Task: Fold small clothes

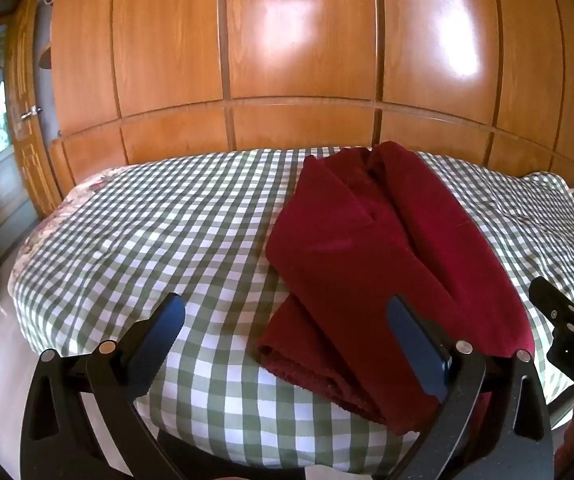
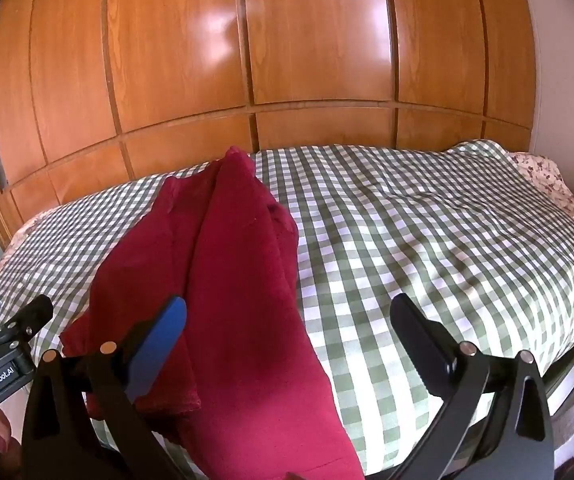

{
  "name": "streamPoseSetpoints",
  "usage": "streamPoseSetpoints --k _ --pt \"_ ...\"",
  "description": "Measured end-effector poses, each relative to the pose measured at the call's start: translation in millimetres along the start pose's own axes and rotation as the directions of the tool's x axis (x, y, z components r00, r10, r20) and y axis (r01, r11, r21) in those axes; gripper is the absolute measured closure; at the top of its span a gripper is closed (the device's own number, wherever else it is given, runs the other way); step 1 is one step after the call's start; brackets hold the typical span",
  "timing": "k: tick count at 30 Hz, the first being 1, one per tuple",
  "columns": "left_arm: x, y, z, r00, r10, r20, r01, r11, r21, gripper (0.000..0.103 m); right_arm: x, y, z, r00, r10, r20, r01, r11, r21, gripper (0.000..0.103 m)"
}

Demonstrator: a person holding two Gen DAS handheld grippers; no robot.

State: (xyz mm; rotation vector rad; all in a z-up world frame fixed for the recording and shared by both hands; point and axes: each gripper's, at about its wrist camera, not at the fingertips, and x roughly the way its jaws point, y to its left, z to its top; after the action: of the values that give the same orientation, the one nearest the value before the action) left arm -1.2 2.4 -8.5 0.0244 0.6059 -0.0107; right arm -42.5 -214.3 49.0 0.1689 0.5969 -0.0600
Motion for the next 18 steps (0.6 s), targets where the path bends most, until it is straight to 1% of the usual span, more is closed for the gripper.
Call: streamPoseSetpoints --k 18 --pt "1.7 -0.5 -0.7 1.000 0.003 -0.014 -0.003 1.000 -0.008 0.004 2.0 0.7 -3.0 1.000 0.007 0.001 -0.007 1.000 -0.018 0.002"
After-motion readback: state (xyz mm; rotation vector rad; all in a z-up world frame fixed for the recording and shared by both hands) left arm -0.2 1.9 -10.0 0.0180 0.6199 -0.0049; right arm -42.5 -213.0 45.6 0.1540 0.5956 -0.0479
